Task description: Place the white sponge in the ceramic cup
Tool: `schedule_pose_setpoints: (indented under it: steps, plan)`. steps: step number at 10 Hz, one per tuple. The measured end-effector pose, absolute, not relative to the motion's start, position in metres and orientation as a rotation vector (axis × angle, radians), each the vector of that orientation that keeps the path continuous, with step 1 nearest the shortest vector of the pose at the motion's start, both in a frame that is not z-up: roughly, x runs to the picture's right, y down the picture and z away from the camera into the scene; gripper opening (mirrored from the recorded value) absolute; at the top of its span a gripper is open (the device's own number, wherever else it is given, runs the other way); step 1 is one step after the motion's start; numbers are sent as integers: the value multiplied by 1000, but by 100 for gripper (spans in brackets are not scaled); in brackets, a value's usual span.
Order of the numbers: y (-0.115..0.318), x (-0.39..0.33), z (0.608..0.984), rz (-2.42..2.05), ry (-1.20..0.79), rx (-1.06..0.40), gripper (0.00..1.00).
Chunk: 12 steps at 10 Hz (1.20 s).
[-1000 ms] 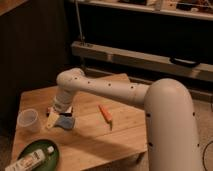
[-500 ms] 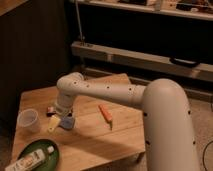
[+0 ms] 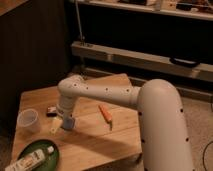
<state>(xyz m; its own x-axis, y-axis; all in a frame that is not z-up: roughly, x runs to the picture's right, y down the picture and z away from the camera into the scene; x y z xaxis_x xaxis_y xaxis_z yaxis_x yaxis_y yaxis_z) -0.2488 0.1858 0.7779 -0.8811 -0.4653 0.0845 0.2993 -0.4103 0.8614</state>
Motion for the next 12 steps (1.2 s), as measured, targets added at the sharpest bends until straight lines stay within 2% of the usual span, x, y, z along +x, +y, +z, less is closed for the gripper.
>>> schedule_pose_setpoints:
  steps: [6,12]
  plan:
    - [190,-245,795,-2312,-1318,142,80]
    - [179,-245,810,-2310,-1281,151,80]
